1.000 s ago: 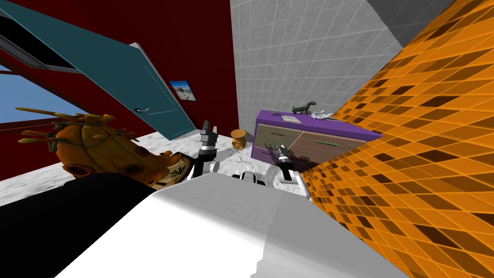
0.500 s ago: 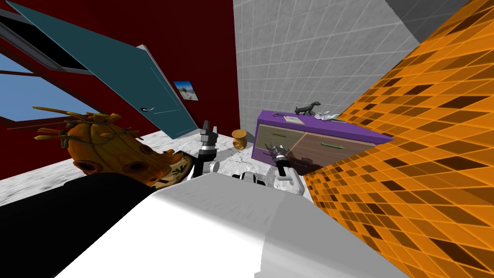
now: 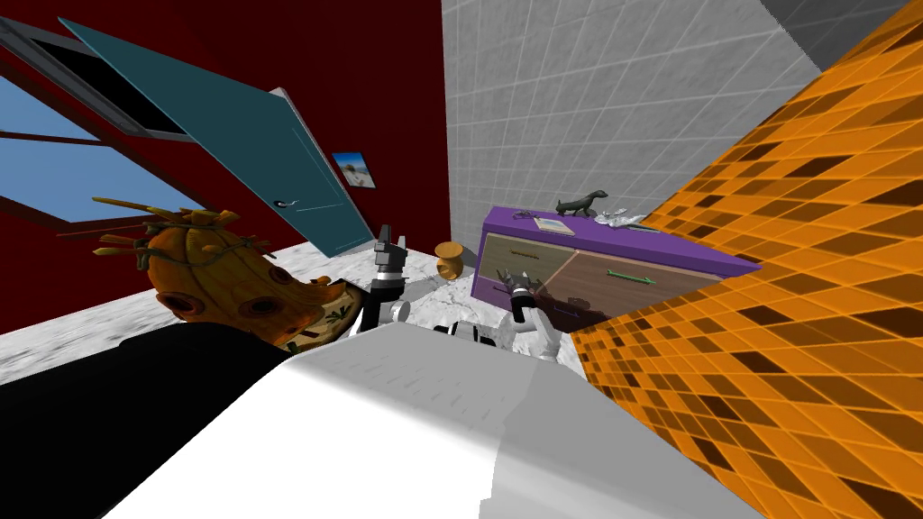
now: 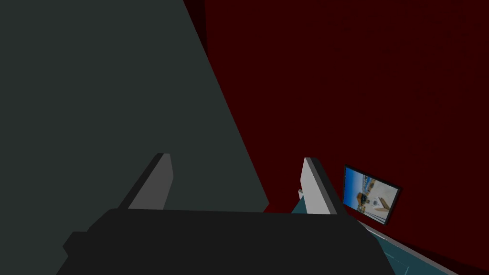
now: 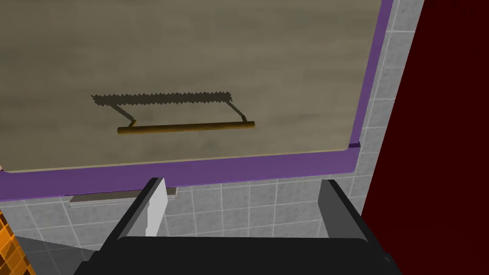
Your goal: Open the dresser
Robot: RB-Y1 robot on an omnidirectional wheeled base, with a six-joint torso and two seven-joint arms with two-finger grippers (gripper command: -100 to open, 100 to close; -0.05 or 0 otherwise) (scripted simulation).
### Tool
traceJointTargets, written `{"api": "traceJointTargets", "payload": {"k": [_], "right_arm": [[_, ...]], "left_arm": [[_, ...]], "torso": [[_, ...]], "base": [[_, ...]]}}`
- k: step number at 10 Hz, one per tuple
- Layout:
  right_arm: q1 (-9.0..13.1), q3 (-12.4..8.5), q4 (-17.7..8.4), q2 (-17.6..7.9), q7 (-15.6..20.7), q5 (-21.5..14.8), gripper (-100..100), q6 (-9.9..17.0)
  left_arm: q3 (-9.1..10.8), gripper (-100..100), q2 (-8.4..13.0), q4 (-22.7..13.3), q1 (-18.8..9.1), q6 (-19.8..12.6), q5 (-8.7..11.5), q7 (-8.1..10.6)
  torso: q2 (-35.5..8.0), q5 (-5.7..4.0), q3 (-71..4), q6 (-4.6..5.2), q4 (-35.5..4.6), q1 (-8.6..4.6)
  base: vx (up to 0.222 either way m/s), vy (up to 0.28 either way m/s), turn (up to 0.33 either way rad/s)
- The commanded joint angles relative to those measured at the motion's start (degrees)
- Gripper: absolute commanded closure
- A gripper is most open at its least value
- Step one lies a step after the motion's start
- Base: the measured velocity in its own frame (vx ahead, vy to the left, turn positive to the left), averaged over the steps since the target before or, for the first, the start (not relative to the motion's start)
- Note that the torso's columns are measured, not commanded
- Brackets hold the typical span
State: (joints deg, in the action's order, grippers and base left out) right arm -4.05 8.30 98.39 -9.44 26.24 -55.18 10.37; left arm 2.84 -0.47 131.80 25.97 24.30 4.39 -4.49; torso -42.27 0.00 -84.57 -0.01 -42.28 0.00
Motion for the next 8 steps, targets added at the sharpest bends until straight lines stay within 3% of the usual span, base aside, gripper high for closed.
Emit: {"api": "traceJointTargets", "payload": {"k": [1,2,3,4,5,6,7,8], "right_arm": [[2.26,1.67,-3.0,-0.26,2.59,-4.51,-100,3.77],[2.26,1.67,-3.0,-0.26,2.59,-5.75,-100,4.39],[3.83,2.45,-5.43,-0.09,4.16,-7.85,-100,6.52],[3.83,2.45,-5.43,-0.09,4.16,-9.05,-100,6.85],[5.39,3.23,-7.68,0.13,5.71,-10.97,-100,9.29],[5.39,3.23,-7.91,0.13,5.71,-12.31,-100,9.29],[6.94,3.99,-10.38,0.38,7.22,-14.32,-100,11.68],[6.94,3.99,-10.43,0.38,7.22,-15.52,-100,11.7]], "left_arm": [[0.0,0,0.0,0.0,0.0,0.0,0.0,0.0],[0.0,0,0.0,0.0,0.0,0.0,0.0,0.0],[0.0,0,0.0,0.0,0.0,0.0,0.0,0.0],[0.0,0,0.0,0.0,0.0,0.0,0.0,0.0],[0.0,0,0.0,0.0,0.0,0.0,0.0,0.0],[0.0,0,0.0,0.0,0.0,0.0,0.0,0.0],[0.0,0,0.0,0.0,0.0,0.0,0.0,0.0],[0.0,0,0.0,0.0,0.0,0.0,0.0,0.0]], "torso": [[-0.03,0.0,0.01,0.03,-0.01,-0.01],[0.0,0.0,0.0,0.0,0.0,0.0],[-0.01,0.0,0.0,0.03,0.0,-0.01],[-0.01,0.0,0.0,0.0,0.0,-0.01],[-0.03,0.0,0.01,0.02,-0.01,0.0],[-0.01,0.0,0.0,0.0,0.0,0.01],[-0.03,0.01,0.01,0.03,-0.01,0.0],[-0.02,0.0,0.01,0.0,-0.01,-0.01]], "base": [[0.026,-0.017,0.075],[0.026,-0.018,0.04],[0.025,-0.02,0.068],[0.021,-0.017,0.047],[0.024,-0.018,0.074],[0.018,-0.016,0.04],[0.018,-0.019,0.061],[0.019,-0.019,0.043]]}}
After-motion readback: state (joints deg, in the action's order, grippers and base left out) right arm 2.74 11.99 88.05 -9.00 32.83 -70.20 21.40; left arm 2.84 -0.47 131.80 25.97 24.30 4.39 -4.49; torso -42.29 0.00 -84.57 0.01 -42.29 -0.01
